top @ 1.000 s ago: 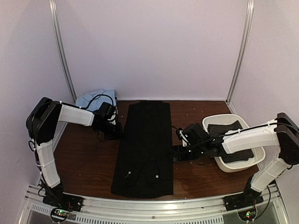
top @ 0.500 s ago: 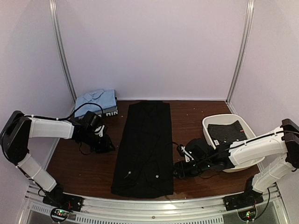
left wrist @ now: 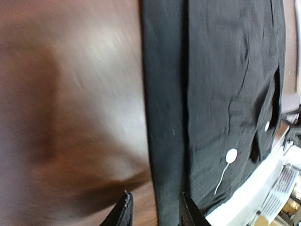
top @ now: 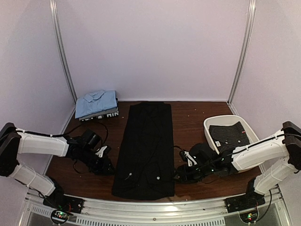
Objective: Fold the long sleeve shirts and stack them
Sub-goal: Pick up the rectangle-folded shirt from the center of the board.
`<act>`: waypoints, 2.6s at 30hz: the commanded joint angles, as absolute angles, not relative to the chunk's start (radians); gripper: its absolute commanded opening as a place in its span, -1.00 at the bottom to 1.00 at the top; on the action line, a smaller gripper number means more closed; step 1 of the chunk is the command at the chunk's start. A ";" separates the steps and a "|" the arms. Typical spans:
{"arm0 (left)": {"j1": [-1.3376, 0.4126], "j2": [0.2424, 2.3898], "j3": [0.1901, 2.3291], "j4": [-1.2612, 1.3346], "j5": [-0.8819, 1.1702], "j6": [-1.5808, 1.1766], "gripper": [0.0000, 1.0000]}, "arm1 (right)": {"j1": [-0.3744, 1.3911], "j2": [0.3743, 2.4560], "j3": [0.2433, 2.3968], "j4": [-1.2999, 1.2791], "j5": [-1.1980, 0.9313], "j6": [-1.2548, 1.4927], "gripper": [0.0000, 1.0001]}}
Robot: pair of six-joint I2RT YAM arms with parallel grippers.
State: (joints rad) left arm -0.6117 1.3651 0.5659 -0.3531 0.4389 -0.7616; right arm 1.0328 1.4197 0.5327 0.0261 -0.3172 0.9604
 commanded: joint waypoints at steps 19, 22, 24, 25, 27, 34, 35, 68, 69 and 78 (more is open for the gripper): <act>-0.796 1.444 0.554 -0.253 0.517 -0.860 -0.41 | 1.049 1.495 0.472 0.211 -0.354 1.052 -0.39; -0.822 1.458 0.568 -0.252 0.513 -0.869 -0.44 | 1.046 1.477 0.480 0.131 -0.328 1.030 -0.59; -0.839 1.461 0.578 -0.252 0.509 -0.876 -0.45 | 1.034 1.451 0.481 0.067 -0.306 1.013 -0.76; -0.850 1.462 0.582 -0.249 0.510 -0.882 -0.44 | 1.024 1.435 0.477 0.046 -0.300 1.006 -0.79; -0.861 1.462 0.587 -0.249 0.508 -0.888 -0.45 | 1.012 1.399 0.468 0.031 -0.298 0.999 -0.82; -0.862 1.423 0.607 -0.392 0.396 -0.880 -0.41 | 1.009 1.382 0.489 0.008 -0.309 0.993 -0.65; -0.862 1.414 0.611 -0.422 0.379 -0.878 -0.39 | 1.009 1.378 0.488 0.008 -0.309 0.999 -0.59; -0.743 1.483 0.627 -0.401 0.436 -0.817 -0.27 | 1.008 1.484 0.442 0.238 -0.340 1.092 -0.30; -0.747 1.487 0.628 -0.407 0.432 -0.820 -0.29 | 1.007 1.486 0.439 0.246 -0.343 1.094 -0.32; -0.794 1.540 0.628 -0.412 0.422 -0.870 -0.48 | 1.008 1.497 0.404 0.310 -0.363 1.088 -0.44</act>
State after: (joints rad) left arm -0.7761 1.4910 0.6453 -0.3759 0.4553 -0.8433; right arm 1.0119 1.4780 0.4294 0.2871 -0.3508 1.0885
